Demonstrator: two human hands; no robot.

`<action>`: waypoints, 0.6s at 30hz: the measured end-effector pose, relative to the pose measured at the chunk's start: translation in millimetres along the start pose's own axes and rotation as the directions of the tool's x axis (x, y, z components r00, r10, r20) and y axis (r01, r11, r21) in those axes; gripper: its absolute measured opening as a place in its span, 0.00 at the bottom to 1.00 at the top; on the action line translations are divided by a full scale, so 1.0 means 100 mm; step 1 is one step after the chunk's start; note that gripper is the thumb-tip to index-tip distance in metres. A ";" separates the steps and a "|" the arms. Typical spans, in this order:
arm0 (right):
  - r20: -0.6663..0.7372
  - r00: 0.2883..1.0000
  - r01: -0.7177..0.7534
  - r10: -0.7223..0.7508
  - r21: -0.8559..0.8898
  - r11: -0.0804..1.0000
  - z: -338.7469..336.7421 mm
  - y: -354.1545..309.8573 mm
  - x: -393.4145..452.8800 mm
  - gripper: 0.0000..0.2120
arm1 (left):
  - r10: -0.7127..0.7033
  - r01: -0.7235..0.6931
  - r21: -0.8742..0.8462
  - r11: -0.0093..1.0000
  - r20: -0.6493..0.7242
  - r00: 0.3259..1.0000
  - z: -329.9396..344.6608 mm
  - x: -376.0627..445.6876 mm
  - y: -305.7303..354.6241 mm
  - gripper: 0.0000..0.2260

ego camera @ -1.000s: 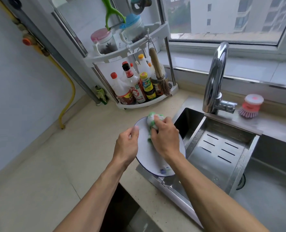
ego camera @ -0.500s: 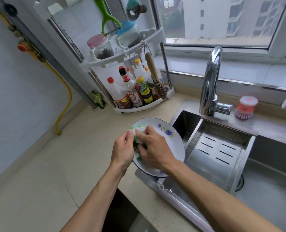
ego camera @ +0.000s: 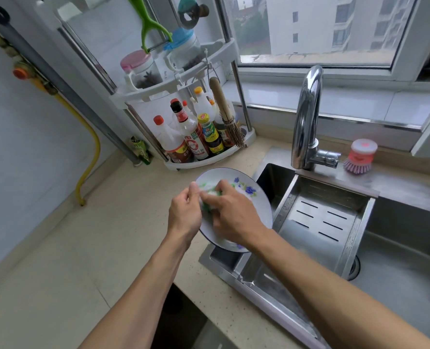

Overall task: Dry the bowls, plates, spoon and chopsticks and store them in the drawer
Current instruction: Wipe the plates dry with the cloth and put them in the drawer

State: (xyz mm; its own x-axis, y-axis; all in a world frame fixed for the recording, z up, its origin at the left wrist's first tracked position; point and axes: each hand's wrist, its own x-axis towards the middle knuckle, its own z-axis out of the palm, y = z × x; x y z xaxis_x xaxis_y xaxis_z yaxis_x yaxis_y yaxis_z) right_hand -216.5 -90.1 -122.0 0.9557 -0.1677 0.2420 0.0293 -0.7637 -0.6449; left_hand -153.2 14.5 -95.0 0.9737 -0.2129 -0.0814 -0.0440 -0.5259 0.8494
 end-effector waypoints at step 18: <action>0.138 0.980 0.158 -0.145 -0.090 0.983 -0.07 0.10 -0.21 0.12 | -0.011 0.015 0.112 0.994 -0.033 0.999 0.05 -0.07 0.02 0.20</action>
State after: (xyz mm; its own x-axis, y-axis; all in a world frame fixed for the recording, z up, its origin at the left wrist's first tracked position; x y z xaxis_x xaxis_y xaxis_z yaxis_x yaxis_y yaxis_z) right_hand -238.7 -99.0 -128.5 0.9725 0.0321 0.2307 0.1533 -0.8336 -0.5306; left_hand -161.0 11.1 -95.2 0.9809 -0.1800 -0.0740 -0.0543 -0.6183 0.7841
